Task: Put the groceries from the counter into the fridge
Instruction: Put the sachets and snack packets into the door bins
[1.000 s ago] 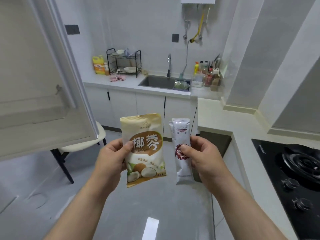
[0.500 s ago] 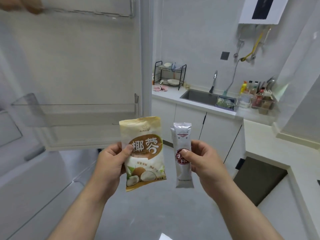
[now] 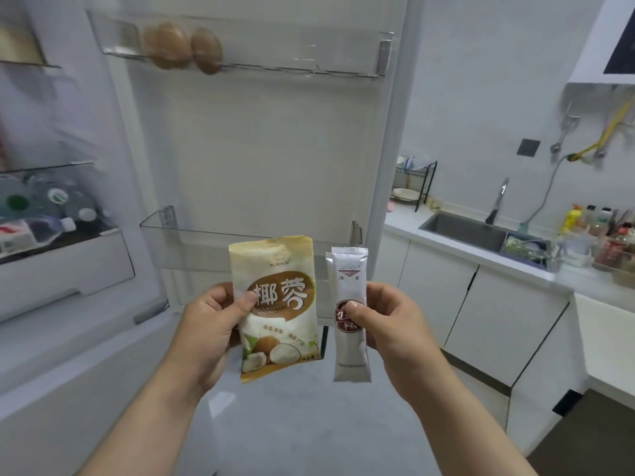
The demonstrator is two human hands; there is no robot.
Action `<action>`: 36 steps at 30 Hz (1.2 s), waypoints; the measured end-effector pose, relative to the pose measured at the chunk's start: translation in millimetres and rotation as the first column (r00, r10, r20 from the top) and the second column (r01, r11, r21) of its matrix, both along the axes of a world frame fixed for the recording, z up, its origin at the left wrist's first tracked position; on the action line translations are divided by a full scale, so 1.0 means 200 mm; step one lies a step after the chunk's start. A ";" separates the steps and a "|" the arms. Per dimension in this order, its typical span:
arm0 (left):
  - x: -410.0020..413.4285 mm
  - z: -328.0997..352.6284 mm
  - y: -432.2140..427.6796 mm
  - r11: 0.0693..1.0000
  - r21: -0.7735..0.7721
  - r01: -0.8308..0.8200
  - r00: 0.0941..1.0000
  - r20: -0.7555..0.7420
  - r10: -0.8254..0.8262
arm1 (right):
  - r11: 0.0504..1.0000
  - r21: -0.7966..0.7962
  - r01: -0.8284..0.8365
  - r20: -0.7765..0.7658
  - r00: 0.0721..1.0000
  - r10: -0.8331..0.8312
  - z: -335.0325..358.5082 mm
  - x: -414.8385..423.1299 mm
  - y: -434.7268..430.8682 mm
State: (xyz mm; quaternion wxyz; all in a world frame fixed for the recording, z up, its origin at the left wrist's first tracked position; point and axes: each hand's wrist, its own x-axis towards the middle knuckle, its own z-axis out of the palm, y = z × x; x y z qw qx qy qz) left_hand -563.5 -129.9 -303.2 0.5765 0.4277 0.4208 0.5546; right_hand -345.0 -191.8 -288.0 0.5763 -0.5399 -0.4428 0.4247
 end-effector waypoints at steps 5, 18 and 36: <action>-0.05 0.04 0.09 0.998 0.023 -0.056 0.998 0.013 0.056 | 0.997 0.024 -0.079 0.013 0.997 0.079 0.05 -0.05 0.17; -0.16 0.33 0.43 0.954 0.171 -0.246 0.969 0.016 0.247 | 0.950 0.146 -0.276 0.036 0.961 0.274 0.31 -0.15 0.64; -0.47 0.50 0.98 0.970 0.200 -0.138 0.982 -0.097 0.160 | 0.962 0.159 -0.224 0.003 0.974 0.226 0.43 -0.43 1.04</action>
